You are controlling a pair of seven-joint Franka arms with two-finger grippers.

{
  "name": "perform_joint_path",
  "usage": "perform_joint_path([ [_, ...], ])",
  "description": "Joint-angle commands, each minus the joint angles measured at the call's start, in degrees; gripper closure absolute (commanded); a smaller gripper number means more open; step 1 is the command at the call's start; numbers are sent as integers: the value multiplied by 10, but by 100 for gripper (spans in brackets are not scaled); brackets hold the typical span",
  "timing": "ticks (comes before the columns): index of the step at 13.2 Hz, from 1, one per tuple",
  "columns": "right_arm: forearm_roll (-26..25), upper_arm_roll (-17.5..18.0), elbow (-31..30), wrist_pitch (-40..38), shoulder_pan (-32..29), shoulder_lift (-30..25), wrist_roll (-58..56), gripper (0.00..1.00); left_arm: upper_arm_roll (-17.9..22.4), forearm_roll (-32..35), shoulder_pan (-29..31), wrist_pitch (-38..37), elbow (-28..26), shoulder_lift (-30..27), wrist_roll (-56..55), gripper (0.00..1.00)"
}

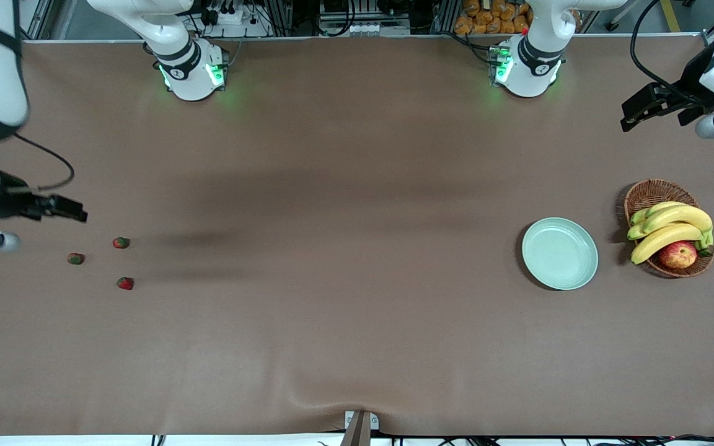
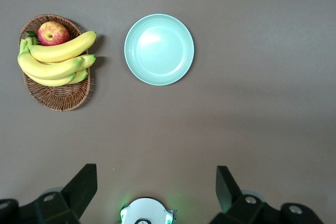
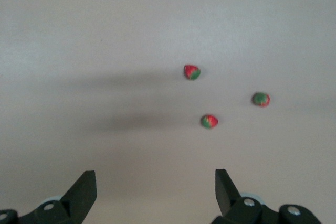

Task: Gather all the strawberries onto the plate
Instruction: 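Reach the right gripper down to the group of strawberries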

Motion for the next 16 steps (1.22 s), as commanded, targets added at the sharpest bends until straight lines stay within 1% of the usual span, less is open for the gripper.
perform_joint_path([
  [1, -8, -1, 17, 60, -13, 65, -46, 0, 2, -13, 1, -5, 10, 2, 3, 0],
  [6, -7, -1, 12, 167, -42, 153, -150, 0, 3, -34, 1, 6, 6, 4, 3, 0],
  [10, -7, -1, 11, 184, -47, 193, -240, 0, 2, -37, -1, 6, 6, 14, 3, 0],
  [16, -7, -1, 8, 257, -48, 249, -384, 0, -1, -38, -9, 6, 9, 35, 2, 0],
])
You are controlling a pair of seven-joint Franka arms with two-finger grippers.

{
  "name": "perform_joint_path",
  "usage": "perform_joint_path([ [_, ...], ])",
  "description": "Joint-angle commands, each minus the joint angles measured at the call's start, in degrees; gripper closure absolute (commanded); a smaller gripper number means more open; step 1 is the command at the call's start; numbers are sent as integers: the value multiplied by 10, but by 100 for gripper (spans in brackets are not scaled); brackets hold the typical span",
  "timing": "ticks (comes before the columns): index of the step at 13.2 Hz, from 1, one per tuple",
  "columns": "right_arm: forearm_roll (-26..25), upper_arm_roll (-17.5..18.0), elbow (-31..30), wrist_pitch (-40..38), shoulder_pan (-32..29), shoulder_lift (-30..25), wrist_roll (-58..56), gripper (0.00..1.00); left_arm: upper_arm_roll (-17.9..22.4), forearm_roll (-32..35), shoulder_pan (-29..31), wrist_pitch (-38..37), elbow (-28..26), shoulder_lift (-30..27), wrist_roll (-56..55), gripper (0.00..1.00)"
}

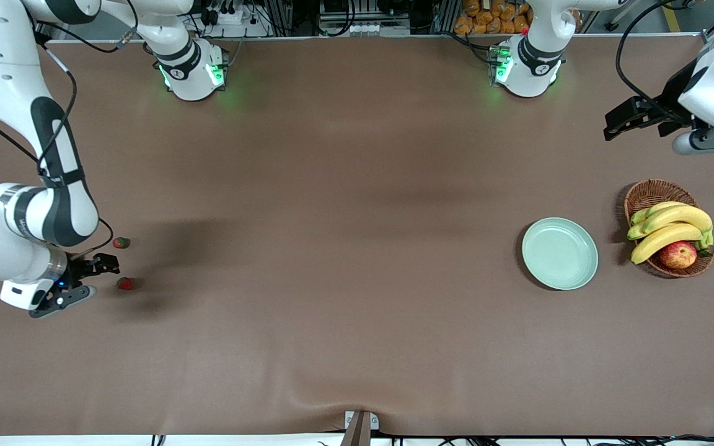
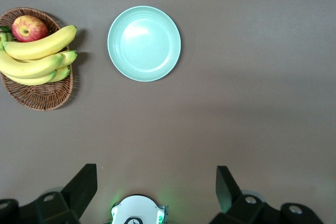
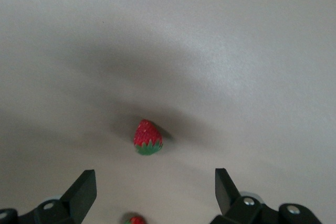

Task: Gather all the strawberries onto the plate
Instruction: 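Reach the right gripper down to the group of strawberries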

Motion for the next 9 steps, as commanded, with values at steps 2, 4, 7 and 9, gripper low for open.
perform_joint_path([
  [2, -6, 3, 8, 35, -4, 34, -52, 0, 1, -12, -3, 4, 10, 10, 3, 0],
  [4, -6, 3, 8, 41, 0, 44, -66, 0, 1, -12, -2, 5, 11, 9, 5, 0],
  [7, -6, 3, 6, 46, 3, 54, -71, 0, 1, -12, 0, 4, 10, 6, 6, 0],
  [9, -6, 4, 6, 46, 4, 58, -71, 0, 1, -12, 1, 5, 10, 6, 6, 0],
])
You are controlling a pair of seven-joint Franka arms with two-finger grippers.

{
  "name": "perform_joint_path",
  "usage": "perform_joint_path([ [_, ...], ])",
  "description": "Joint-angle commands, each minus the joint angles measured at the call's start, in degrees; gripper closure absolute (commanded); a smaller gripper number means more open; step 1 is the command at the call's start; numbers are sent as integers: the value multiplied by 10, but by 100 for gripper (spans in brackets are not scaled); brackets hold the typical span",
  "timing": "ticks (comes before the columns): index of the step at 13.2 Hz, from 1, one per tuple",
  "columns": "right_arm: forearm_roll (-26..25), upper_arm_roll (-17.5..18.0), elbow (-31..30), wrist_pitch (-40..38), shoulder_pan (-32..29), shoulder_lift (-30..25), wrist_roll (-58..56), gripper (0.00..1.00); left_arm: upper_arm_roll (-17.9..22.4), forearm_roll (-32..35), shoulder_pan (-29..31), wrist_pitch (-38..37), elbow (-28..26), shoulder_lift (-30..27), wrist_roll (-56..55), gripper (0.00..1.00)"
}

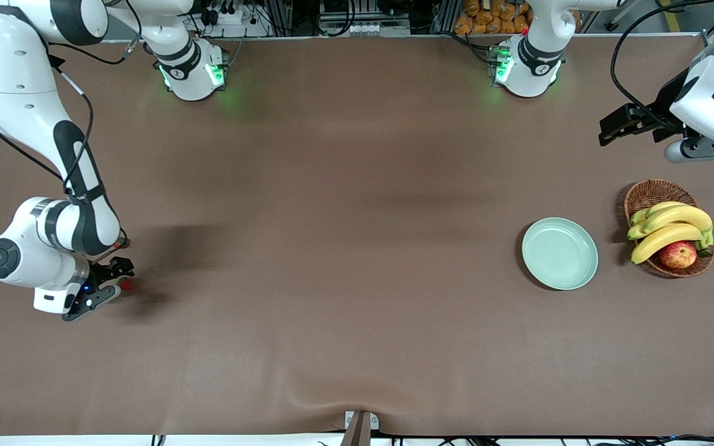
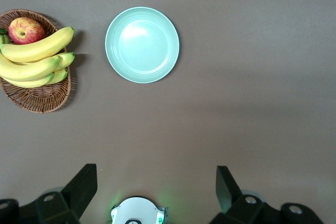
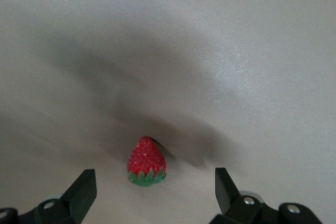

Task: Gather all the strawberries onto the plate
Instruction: 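Close the right gripper on one strawberry and lift it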

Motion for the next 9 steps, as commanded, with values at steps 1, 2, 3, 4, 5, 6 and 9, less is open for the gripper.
perform_joint_path([
  [1, -5, 3, 6, 6, 1, 9, -11, 0, 1, -12, 3, 2, 5, -1, 6, 0],
  [2, -5, 3, 6, 9, 1, 10, -11, 0, 1, -12, 3, 3, 5, -1, 6, 0],
  [3, -5, 3, 6, 13, 1, 14, -11, 0, 1, -12, 5, 5, 5, -2, 5, 0],
  [4, -4, 3, 6, 15, 1, 16, -10, 0, 1, -12, 7, 5, 5, -4, 5, 0],
  [5, -3, 3, 6, 16, 1, 16, -10, 0, 1, -12, 7, 5, 3, -5, 6, 0],
  [6, -3, 3, 6, 16, 1, 16, -10, 0, 2, -12, 7, 5, 1, -6, 6, 0],
  [9, 2, 4, 6, 15, 1, 18, -7, 78, 3, -10, 8, 16, 1, -6, 10, 0],
])
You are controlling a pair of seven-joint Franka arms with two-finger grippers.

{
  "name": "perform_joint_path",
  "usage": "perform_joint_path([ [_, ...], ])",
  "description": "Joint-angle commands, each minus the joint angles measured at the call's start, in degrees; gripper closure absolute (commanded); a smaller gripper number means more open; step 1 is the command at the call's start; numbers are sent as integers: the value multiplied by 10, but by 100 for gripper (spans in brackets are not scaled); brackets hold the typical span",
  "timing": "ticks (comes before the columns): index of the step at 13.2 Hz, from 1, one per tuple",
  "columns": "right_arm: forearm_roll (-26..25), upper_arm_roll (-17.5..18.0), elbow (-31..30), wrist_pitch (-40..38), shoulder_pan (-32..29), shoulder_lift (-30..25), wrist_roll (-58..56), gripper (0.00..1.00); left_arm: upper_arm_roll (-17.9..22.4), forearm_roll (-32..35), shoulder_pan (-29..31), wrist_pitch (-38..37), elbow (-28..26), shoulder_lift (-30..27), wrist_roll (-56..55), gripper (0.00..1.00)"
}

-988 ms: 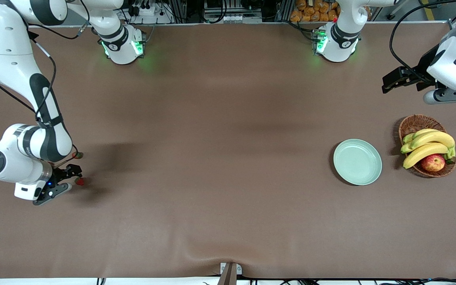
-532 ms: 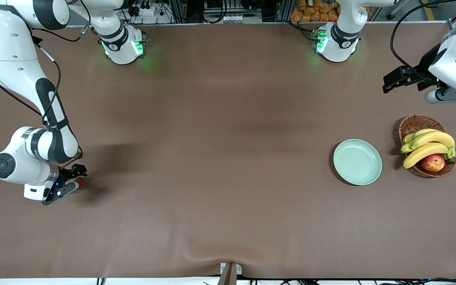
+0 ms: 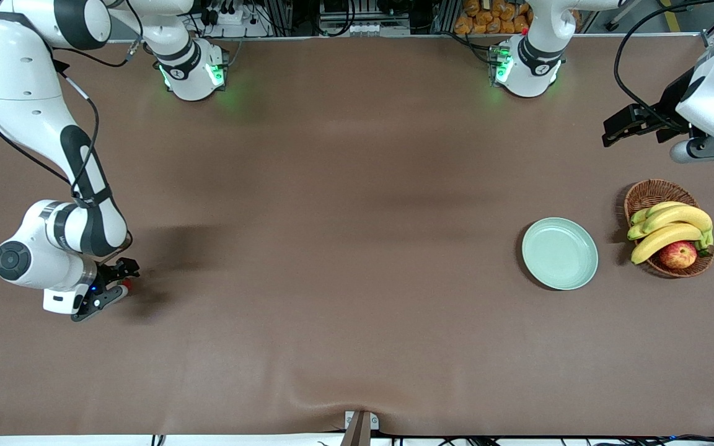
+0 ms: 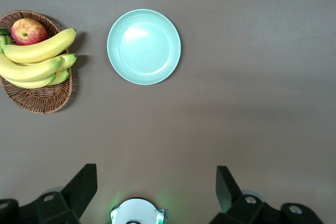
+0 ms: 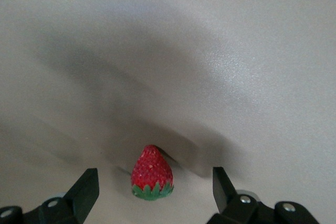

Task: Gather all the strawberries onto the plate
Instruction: 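Close the right gripper on one strawberry and lift it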

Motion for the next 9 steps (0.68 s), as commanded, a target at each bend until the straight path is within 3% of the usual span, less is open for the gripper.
perform_joint_path([
  [1, 2, 3, 6, 6, -2, 6, -5, 97, 2, -9, 4, 19, 0, -5, 12, 0],
  [6, 2, 7, 10, -2, 1, -2, -1, 100, 4, -1, 5, 44, 0, -5, 14, 0],
  [9, 2, 42, 19, -21, 1, -24, 1, 100, 4, 0, 22, 44, 1, -6, 34, 0],
])
